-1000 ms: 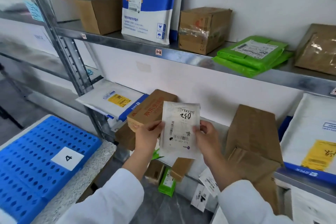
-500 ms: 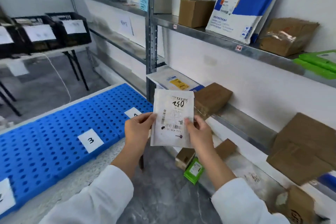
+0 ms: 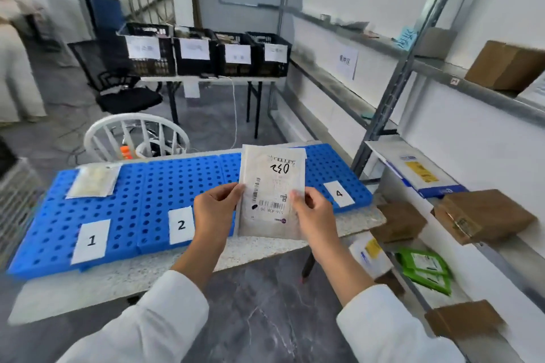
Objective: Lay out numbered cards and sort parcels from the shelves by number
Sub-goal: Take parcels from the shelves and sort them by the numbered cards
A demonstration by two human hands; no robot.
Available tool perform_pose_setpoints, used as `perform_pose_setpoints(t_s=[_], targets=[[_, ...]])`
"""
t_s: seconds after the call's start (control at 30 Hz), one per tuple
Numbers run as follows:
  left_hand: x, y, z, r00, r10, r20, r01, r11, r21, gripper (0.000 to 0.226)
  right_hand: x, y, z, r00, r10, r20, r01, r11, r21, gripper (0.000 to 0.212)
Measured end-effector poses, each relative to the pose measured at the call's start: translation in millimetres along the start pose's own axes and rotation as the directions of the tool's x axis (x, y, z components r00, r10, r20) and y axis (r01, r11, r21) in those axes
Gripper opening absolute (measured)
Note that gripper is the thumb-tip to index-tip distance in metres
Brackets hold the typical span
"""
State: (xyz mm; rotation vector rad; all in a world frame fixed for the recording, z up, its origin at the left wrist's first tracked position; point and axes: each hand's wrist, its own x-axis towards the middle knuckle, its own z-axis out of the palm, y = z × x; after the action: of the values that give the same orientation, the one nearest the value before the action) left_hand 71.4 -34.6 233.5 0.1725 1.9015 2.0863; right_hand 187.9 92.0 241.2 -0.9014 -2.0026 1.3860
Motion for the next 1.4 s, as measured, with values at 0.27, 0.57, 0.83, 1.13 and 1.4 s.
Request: perform_pose_setpoints(t_s=[0.27,0.57,0.83,1.13,1.4], targets=[[42.9,8.2,-125.9,0.961,0.025,-0.277,-0.018,0.999,0.028,0.012,17.3,-36.0,136.0,0.961,-0.057,0.271,0.067,0.997,-0.025,0.037],[137.8,1.5,-235.8,0.896,0.040,-0.443,0.068,0.972,0.226,0.017,68.8,-53.3,297.5,0.876,-0.069,0.477,0.088,0.996,-0.016,0.037],[209.4,5.5,-302.7,0.855,0.023,-0.519,0.170,0.932,0.320,0.020,107.8,-57.5,407.3,0.809,-0.051,0.586,0.099,0.994,-0.050,0.041],[291.2,1.2,-358.7,0.853,-0.014,-0.522,0.202,0.931,0.305,0.019,143.2,-66.5,498.8,0.816,0.014,0.578,0.069,0.990,-0.122,0.024],[390.0,-23.4,-391.1,0.906,-0.123,-0.406,0.256,0.921,0.294,0.013,186.1,-57.2,578.7,0.866,0.168,0.470,-0.041,0.962,-0.269,0.022]])
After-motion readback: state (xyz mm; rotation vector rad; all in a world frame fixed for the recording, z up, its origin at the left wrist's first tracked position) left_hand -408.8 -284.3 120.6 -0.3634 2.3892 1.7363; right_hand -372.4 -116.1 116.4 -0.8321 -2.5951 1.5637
